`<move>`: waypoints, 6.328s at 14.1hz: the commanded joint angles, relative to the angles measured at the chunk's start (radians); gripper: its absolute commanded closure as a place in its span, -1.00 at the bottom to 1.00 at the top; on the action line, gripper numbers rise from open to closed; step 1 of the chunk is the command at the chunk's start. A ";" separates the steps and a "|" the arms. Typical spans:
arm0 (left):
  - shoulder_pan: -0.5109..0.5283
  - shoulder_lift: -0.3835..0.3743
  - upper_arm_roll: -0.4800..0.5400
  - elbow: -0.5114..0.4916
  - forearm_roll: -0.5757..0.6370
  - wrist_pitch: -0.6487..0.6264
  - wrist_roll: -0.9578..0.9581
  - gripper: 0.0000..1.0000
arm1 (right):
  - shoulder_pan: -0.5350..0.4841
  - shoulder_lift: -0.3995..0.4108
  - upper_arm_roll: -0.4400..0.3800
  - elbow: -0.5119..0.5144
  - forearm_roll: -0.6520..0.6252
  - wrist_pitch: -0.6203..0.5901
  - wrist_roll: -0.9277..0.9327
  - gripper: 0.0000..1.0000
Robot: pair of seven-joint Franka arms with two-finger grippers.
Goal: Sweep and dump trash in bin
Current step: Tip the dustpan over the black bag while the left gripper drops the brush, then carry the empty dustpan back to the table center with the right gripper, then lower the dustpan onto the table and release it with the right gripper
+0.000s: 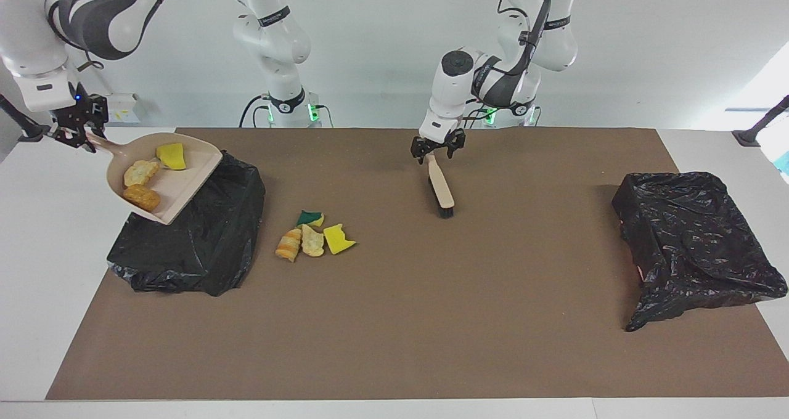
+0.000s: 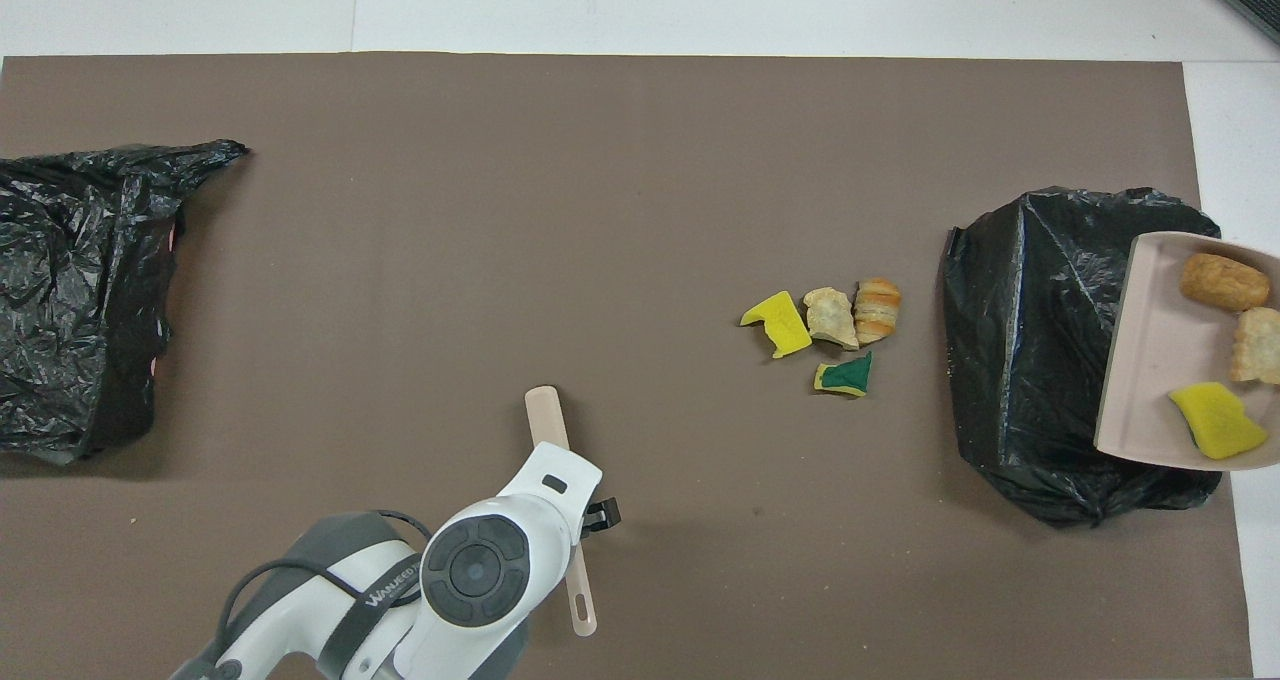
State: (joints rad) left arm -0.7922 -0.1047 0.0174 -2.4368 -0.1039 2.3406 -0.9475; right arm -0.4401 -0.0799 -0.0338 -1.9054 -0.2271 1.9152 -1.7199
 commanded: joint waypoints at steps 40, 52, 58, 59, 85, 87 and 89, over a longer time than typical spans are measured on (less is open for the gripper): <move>0.696 0.142 0.001 0.771 0.085 -0.699 0.918 -1.00 | 0.520 -0.018 0.029 -0.020 -0.902 -0.475 0.546 1.00; 0.696 0.140 0.001 0.766 0.085 -0.698 0.917 -1.00 | 0.515 -0.043 0.029 0.157 -0.202 -0.533 1.053 1.00; 0.692 0.140 0.001 0.768 0.085 -0.692 0.917 -1.00 | 0.648 0.038 0.118 0.166 0.032 -0.409 1.653 1.00; 0.691 0.141 0.001 0.771 0.085 -0.686 0.920 -1.00 | 0.688 0.072 0.120 0.167 0.050 -0.385 1.718 1.00; 0.680 0.135 0.000 0.762 0.073 -0.687 0.925 -1.00 | 1.037 0.657 0.127 0.537 0.270 0.143 2.335 -1.00; 0.679 0.135 0.000 0.763 0.073 -0.681 0.926 -1.00 | 1.038 0.612 0.127 0.508 0.278 0.133 2.347 -1.00; 0.679 0.141 -0.007 0.766 0.072 -0.666 0.932 -1.00 | 1.038 0.510 0.127 0.409 0.287 0.111 2.331 -1.00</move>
State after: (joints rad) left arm -0.1105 0.0415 0.0153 -1.6691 -0.0318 1.6590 -0.0258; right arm 0.6073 0.5459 0.0902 -1.3746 0.0304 2.0380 0.6545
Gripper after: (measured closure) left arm 0.000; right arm 0.026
